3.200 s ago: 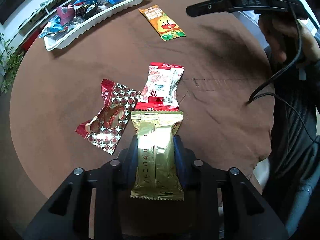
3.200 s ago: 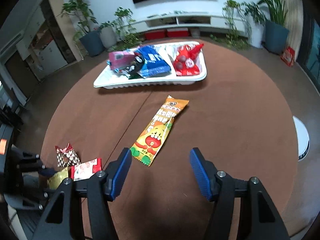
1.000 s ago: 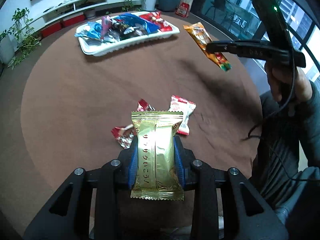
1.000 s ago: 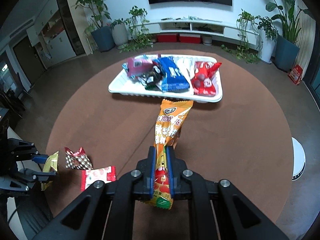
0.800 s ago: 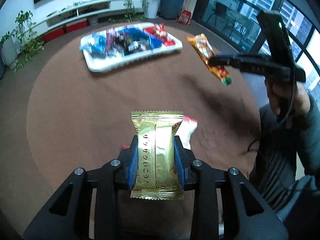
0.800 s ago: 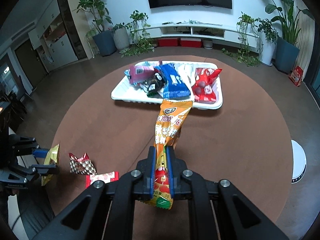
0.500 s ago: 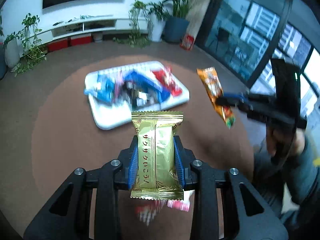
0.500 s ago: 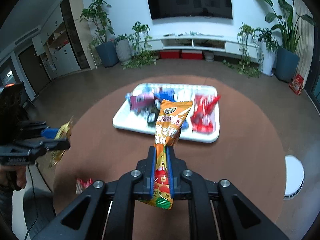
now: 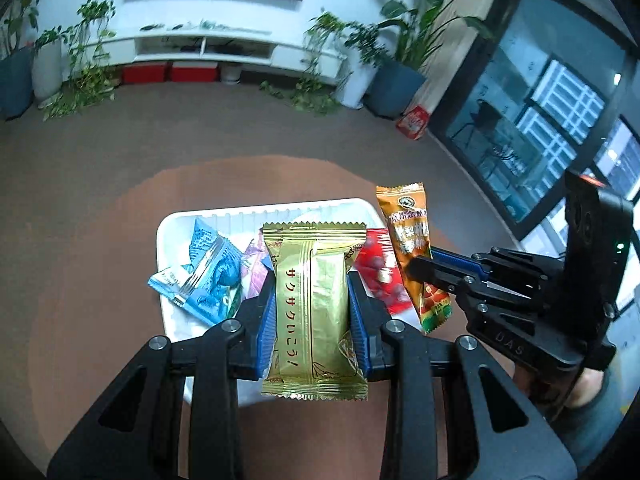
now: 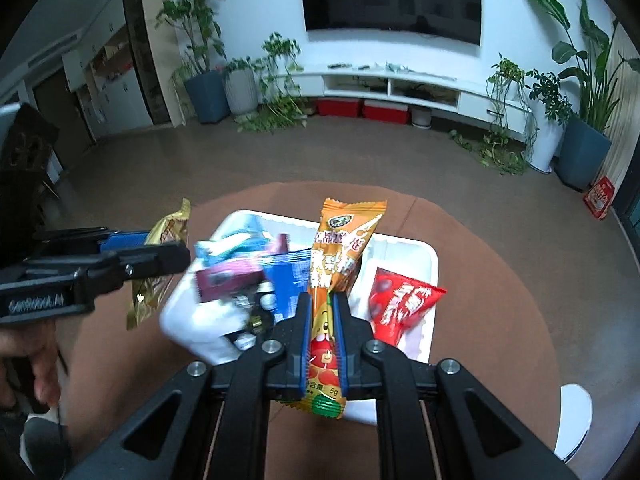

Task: Organize snacks
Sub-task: 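Carry gold packet with left tool while right tool carries orange packet into tray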

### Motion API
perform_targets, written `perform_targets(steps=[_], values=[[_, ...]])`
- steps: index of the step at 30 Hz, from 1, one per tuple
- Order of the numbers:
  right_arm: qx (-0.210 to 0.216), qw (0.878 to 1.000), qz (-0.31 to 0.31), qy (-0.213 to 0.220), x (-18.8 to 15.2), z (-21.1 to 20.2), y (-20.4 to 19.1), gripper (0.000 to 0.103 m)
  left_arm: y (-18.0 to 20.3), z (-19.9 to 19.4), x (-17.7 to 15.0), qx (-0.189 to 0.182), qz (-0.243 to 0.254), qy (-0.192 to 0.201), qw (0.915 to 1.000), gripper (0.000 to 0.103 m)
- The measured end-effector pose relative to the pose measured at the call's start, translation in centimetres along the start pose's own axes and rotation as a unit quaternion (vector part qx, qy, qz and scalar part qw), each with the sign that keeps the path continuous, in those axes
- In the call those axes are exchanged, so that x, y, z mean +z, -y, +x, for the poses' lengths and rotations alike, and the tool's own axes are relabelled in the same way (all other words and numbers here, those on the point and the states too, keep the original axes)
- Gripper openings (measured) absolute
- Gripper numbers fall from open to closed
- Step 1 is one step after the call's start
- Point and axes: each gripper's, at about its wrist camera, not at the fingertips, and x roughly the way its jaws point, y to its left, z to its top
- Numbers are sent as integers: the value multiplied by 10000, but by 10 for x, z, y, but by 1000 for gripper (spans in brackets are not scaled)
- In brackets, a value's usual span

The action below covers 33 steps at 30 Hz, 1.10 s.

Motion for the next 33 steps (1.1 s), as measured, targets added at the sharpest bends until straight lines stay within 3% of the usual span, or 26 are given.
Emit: perform_targets(steps=[4,10,15,16,18,19,21,23,26,30,33], values=[[-100,9997,1,-231,1,32,7,12,-15,40,-2,136,-312,-176,9993,30],[-191,9989,-6,-417,-6,55,13,12,-23,75,-11,395,-375,-312,9980,30],[-268,9986,-40,-451,-8,61,13,22,-25,95,-20,512,-365,-357,9974,32],[-265,9985,-22,-470,-8,62,13,24,-25,98,-22,528,-359,-337,9974,35],[-237,9984,4,-506,-9,62,13,29,-27,103,-24,551,-382,-321,9972,52],[-237,9984,5,-508,-9,62,13,37,-26,106,-25,556,-385,-297,9973,56],[-307,9984,-28,-476,-10,60,10,39,-24,101,-24,556,-366,-177,9976,70],[-364,9985,-10,-405,-8,55,9,41,-23,93,-22,606,-328,-92,9976,78],[-461,9986,26,-243,-7,43,4,47,-19,80,-22,696,-228,31,9973,84],[-481,9988,64,-63,-9,23,-1,55,-16,50,-26,725,-182,195,9970,103],[-379,9990,114,228,-16,-5,-4,67,-5,23,-33,835,52,234,9962,103]])
